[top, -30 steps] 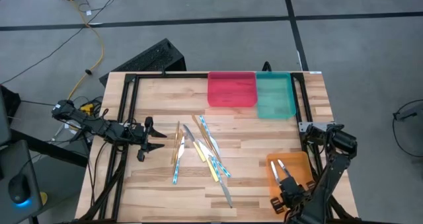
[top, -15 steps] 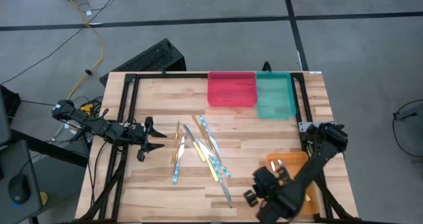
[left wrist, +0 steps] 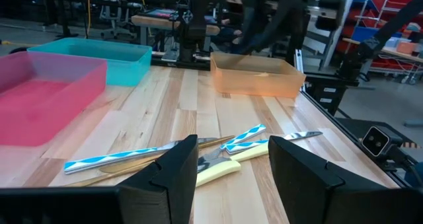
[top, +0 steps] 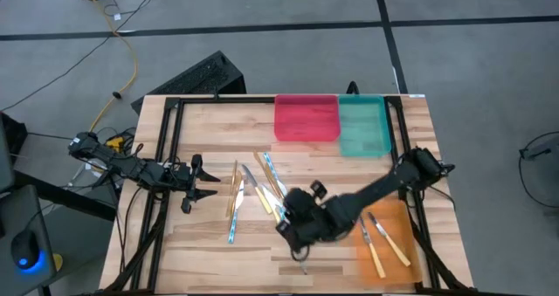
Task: Sort silverware by color (type)
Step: Put the blue knife into the blue bin
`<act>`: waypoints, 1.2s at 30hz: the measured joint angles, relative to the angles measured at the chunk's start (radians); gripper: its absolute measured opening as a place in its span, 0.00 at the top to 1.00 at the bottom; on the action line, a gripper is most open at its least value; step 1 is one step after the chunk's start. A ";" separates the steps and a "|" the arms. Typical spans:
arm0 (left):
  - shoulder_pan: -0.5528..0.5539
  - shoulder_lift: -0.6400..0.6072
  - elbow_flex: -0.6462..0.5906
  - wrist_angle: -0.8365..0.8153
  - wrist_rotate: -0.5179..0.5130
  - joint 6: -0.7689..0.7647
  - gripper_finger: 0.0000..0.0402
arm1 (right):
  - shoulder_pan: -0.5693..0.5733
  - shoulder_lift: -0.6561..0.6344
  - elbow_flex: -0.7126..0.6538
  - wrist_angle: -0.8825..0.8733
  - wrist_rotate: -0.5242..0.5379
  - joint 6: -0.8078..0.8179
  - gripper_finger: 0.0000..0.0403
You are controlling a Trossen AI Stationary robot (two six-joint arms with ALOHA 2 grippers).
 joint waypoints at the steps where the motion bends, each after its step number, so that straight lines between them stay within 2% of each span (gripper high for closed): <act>1: 0.000 0.000 0.000 0.000 0.000 0.000 0.58 | -0.020 0.000 0.000 0.017 0.000 -0.019 0.67; 9: 0.000 0.000 0.000 0.000 0.000 0.000 0.58 | -0.136 0.000 0.000 0.050 -0.002 -0.072 0.67; 18: 0.000 0.000 0.000 0.000 0.000 0.000 0.58 | -0.195 0.040 0.001 0.101 -0.012 -0.136 0.67; 29: 0.000 0.005 0.000 0.000 0.000 0.000 0.58 | -0.271 0.116 0.001 0.273 -0.265 -0.292 0.67; 36: 0.000 0.007 0.000 0.000 0.001 0.000 0.58 | -0.278 0.088 -0.002 0.224 -0.268 -0.386 0.67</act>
